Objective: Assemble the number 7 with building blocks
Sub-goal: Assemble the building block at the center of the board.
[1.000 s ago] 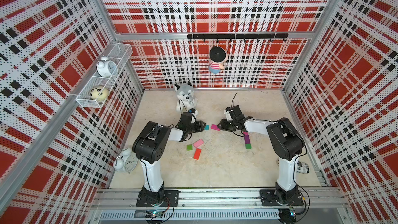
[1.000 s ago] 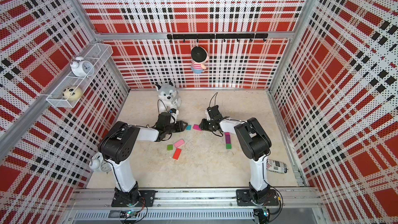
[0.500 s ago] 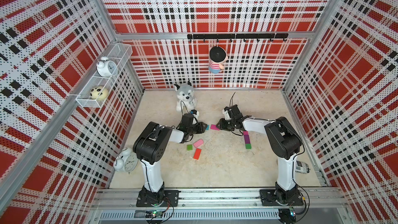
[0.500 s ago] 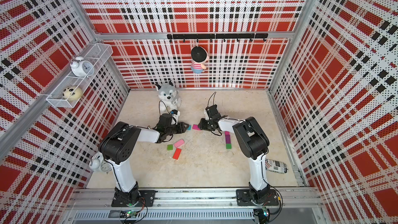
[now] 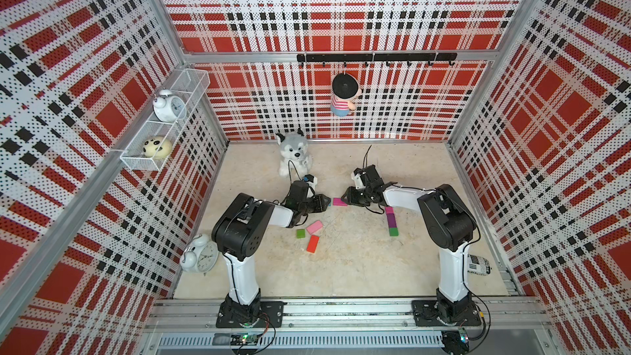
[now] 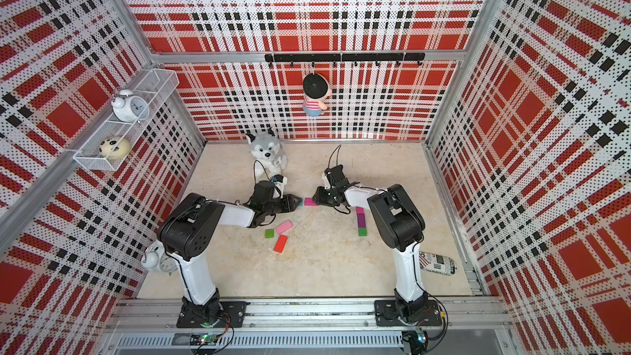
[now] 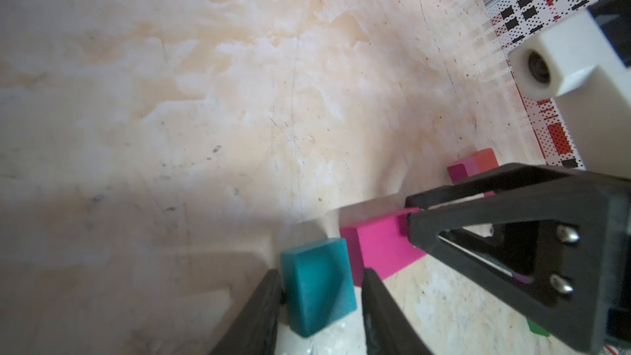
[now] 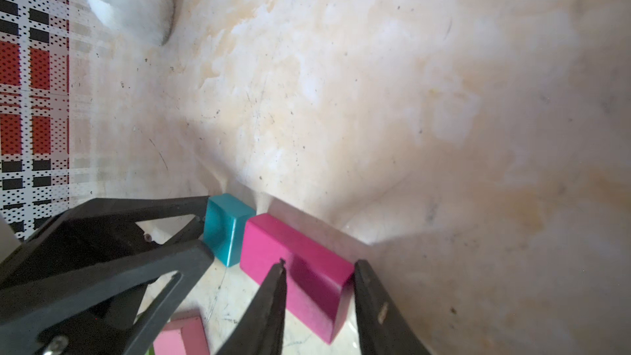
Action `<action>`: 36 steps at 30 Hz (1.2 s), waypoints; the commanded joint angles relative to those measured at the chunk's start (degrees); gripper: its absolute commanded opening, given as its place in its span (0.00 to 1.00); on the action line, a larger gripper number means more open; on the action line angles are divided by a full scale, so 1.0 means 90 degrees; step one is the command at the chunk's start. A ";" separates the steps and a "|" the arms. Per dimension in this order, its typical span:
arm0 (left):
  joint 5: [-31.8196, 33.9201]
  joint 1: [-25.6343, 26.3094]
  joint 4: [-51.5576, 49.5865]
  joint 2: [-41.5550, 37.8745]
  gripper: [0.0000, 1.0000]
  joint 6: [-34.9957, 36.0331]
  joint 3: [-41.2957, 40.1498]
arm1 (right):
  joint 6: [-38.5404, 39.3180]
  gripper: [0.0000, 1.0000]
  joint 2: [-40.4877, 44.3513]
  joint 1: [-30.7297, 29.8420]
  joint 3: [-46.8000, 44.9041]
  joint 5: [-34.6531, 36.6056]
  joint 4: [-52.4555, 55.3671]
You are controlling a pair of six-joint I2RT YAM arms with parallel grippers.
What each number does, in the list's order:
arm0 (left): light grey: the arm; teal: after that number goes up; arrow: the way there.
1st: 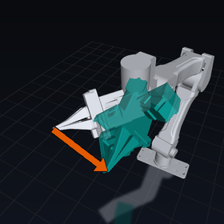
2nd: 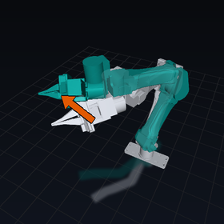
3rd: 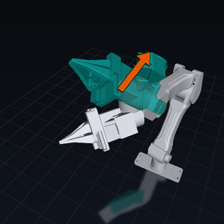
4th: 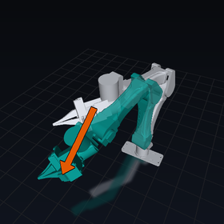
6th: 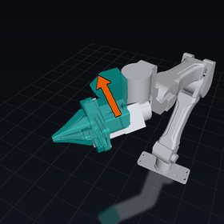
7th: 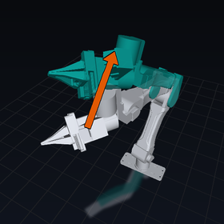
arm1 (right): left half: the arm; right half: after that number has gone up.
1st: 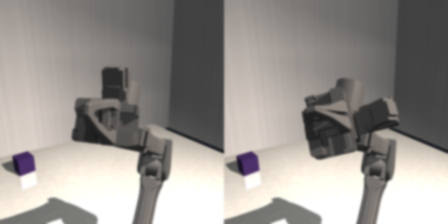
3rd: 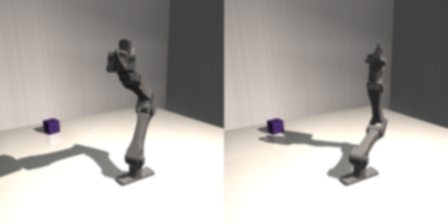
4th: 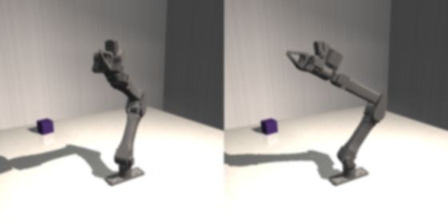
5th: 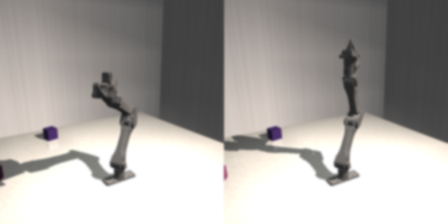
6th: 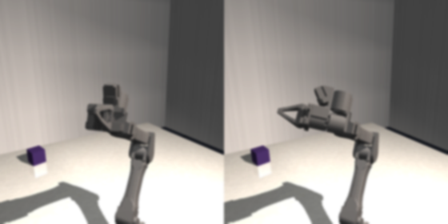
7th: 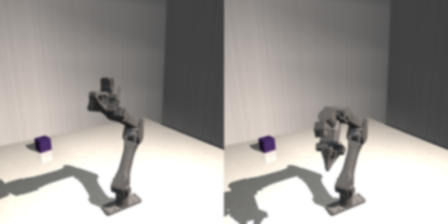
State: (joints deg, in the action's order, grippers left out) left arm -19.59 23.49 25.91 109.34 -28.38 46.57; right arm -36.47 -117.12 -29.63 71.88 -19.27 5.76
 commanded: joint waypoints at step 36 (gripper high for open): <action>0.0045 -0.0095 -0.0376 -0.0160 0.61 -0.0095 -0.0286 | 0.0296 0.54 0.0142 -0.0172 0.0180 0.0336 0.0121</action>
State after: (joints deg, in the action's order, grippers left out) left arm -20.73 23.31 26.76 108.73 -29.43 46.09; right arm -35.09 -118.28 -30.35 74.19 -18.48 5.39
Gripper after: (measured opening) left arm 0.599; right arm 0.538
